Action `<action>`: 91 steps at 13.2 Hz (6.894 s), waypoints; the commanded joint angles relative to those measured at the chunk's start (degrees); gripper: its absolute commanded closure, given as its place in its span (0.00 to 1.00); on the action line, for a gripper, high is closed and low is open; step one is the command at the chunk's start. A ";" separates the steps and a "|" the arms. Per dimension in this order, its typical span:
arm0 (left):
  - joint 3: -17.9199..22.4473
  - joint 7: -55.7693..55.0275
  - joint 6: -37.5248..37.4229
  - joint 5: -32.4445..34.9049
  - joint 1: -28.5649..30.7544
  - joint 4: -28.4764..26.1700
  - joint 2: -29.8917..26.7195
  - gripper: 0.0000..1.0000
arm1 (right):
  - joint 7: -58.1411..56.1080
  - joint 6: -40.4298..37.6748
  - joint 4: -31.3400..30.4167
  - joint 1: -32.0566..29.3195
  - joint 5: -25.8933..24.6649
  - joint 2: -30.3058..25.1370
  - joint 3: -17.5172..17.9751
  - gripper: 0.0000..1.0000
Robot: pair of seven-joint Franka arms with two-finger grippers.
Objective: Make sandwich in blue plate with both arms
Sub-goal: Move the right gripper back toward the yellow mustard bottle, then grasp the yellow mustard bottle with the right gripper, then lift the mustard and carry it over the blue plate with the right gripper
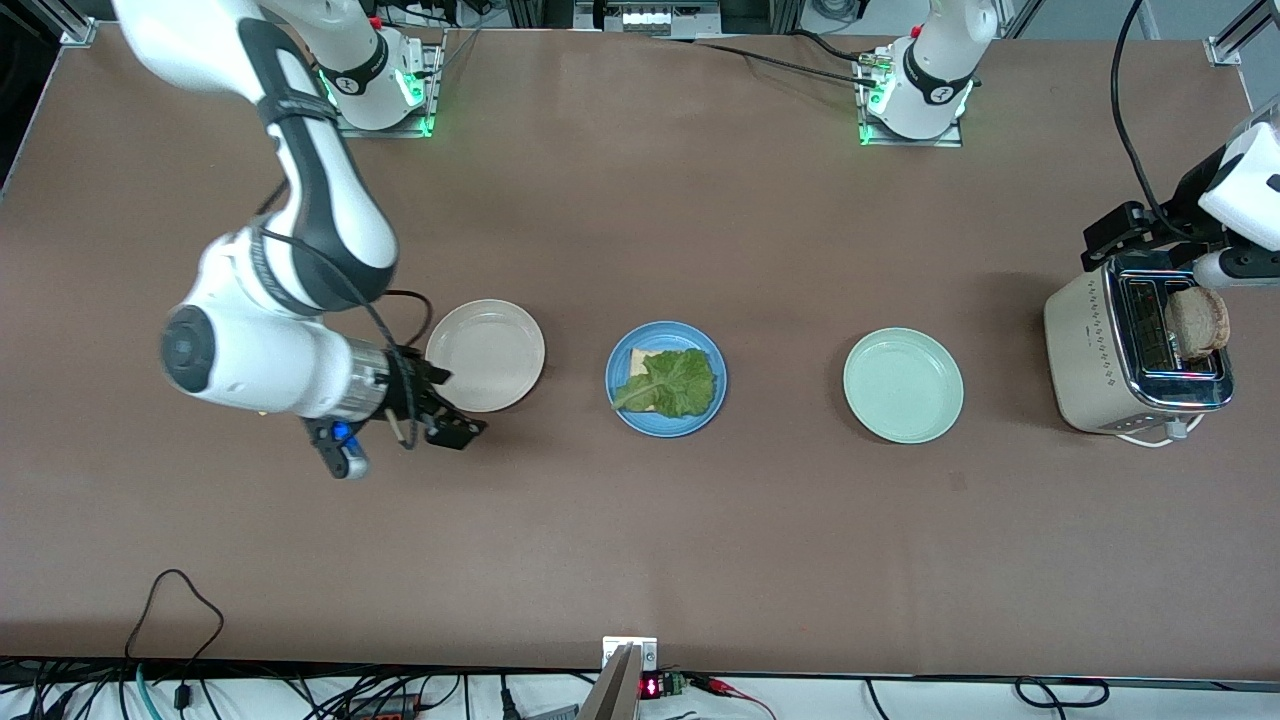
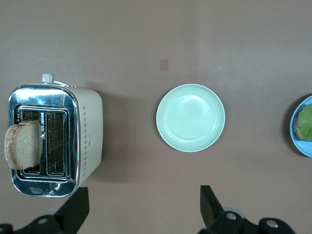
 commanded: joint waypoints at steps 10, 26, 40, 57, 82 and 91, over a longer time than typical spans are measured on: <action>-0.09 0.86 -0.05 -0.90 1.13 -1.09 -1.26 0.00 | -67.21 -6.79 -27.32 -23.06 -5.12 -26.28 1.12 0.00; -0.88 -0.99 -2.69 -1.26 1.39 0.67 -2.40 0.00 | -145.91 6.48 -34.71 -45.31 8.04 -15.40 2.44 0.00; -1.06 -1.07 -3.74 -1.17 1.92 2.51 -2.40 0.00 | -162.90 11.48 -34.36 -46.82 20.10 -4.05 5.16 0.00; 2.28 -0.37 -1.10 -2.84 -0.61 2.69 0.77 0.00 | -162.72 19.74 -34.62 -45.76 22.39 -1.68 11.75 0.00; 5.71 1.30 0.74 -2.49 -3.36 -1.18 -0.46 0.00 | -159.05 22.12 -34.53 -42.16 23.98 -2.02 13.60 1.00; 5.27 1.30 0.39 -2.49 -3.44 -1.44 -1.08 0.00 | -127.34 22.12 -34.53 -30.58 1.33 -16.34 13.60 1.00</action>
